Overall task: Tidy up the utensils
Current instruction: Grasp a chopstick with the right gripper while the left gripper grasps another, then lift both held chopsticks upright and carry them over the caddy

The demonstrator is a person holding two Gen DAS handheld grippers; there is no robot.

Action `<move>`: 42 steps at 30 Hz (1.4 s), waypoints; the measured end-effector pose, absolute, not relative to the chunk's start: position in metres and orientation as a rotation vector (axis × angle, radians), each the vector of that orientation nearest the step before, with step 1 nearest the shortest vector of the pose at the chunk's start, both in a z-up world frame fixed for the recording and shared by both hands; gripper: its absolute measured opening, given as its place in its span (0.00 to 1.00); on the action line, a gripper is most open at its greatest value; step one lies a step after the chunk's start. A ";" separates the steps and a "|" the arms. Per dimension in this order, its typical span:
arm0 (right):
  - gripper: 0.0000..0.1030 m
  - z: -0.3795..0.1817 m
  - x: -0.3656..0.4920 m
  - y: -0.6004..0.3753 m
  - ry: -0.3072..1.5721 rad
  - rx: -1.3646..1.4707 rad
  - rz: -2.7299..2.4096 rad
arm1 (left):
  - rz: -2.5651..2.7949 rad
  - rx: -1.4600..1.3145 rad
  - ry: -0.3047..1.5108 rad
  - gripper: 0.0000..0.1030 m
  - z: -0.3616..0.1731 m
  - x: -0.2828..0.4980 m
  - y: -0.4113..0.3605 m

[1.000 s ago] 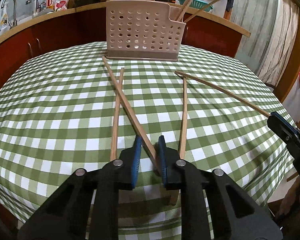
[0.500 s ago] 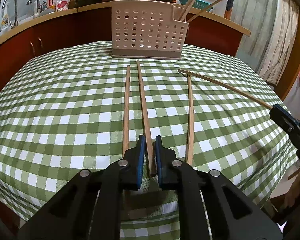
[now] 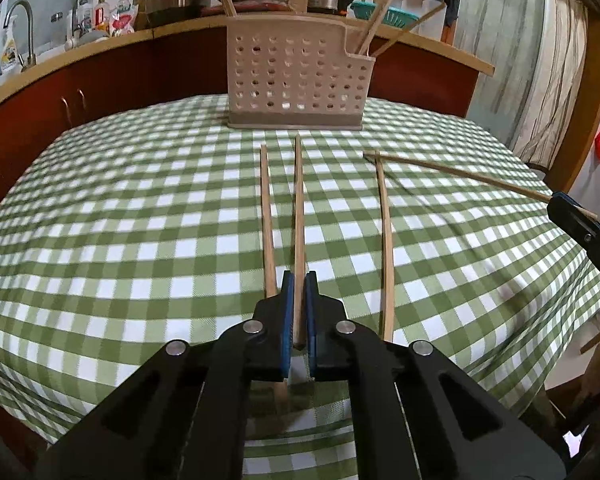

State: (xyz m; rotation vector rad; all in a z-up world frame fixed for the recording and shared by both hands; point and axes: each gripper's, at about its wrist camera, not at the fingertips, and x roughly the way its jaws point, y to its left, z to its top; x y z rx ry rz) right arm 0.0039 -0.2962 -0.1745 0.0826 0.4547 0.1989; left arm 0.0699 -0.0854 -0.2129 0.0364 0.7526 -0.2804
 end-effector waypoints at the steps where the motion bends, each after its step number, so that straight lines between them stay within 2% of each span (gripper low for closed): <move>1: 0.06 -0.173 0.004 -0.297 0.451 0.083 0.197 | -0.278 0.041 0.735 0.06 -0.209 0.068 -0.085; 22: 0.06 -0.132 -0.002 -0.298 0.338 0.078 0.185 | -0.261 0.056 0.511 0.06 -0.142 0.060 -0.071; 42: 0.06 -0.102 0.025 -0.289 0.299 0.066 0.201 | -0.279 0.048 0.421 0.06 -0.103 0.084 -0.062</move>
